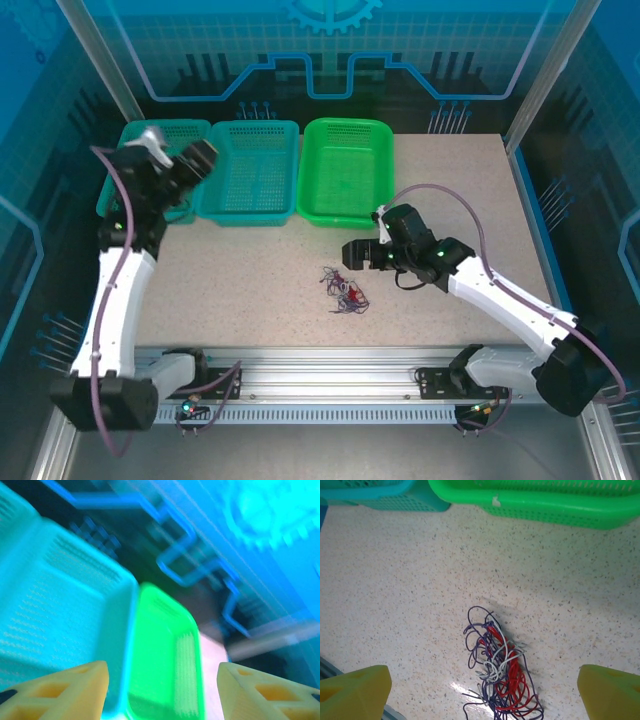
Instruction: Untangle the cables
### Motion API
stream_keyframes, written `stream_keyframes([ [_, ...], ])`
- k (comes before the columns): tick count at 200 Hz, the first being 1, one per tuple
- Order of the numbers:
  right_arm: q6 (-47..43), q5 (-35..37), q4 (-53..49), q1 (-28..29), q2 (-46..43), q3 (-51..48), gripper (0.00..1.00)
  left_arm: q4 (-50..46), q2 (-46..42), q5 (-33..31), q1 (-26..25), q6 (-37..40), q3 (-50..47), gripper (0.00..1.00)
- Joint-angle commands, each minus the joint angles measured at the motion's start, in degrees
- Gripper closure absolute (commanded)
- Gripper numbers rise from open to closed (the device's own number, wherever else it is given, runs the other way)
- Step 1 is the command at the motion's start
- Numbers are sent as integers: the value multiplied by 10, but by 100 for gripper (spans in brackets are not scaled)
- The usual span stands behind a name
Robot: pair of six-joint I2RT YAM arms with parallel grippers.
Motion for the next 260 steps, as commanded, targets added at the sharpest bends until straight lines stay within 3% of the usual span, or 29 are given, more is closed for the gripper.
stream_keyframes([
  [1, -10, -20, 4, -7, 20, -13, 4, -27, -38, 27, -92, -35, -67, 41],
  [29, -11, -20, 9, -6, 56, -24, 5, -25, -54, -9, -225, -40, -146, 44],
  [52, 3, -20, 12, -2, 96, -41, 6, 47, -39, -7, -286, -28, -208, 43],
  [79, 73, -24, 16, 10, 139, -63, 5, 131, -18, 31, -308, 68, -242, 40],
  [100, 115, -28, 33, 30, 166, -71, 2, 134, -16, 65, -308, 190, -236, 32],
  [123, 116, -23, 48, 53, 202, -63, 3, 127, -28, 105, -308, 274, -222, 28],
  [138, 108, -14, 57, 53, 221, -63, 15, 113, -38, 123, -308, 314, -213, 24],
  [174, 0, 0, 30, 58, 254, -34, 75, 16, -65, 130, -309, 445, -179, 17],
  [181, -31, -6, 31, 58, 247, -34, 83, -10, -71, 132, -309, 479, -172, 16],
  [217, -221, -40, -5, 55, 170, -7, 100, -76, -94, 124, -308, 633, -168, 11],
  [235, -309, -57, -42, 51, 143, 20, 100, -92, -75, 125, -309, 666, -158, 11],
  [260, -399, -68, -85, 53, 123, 50, 100, -95, -38, 177, -310, 696, -144, 9],
])
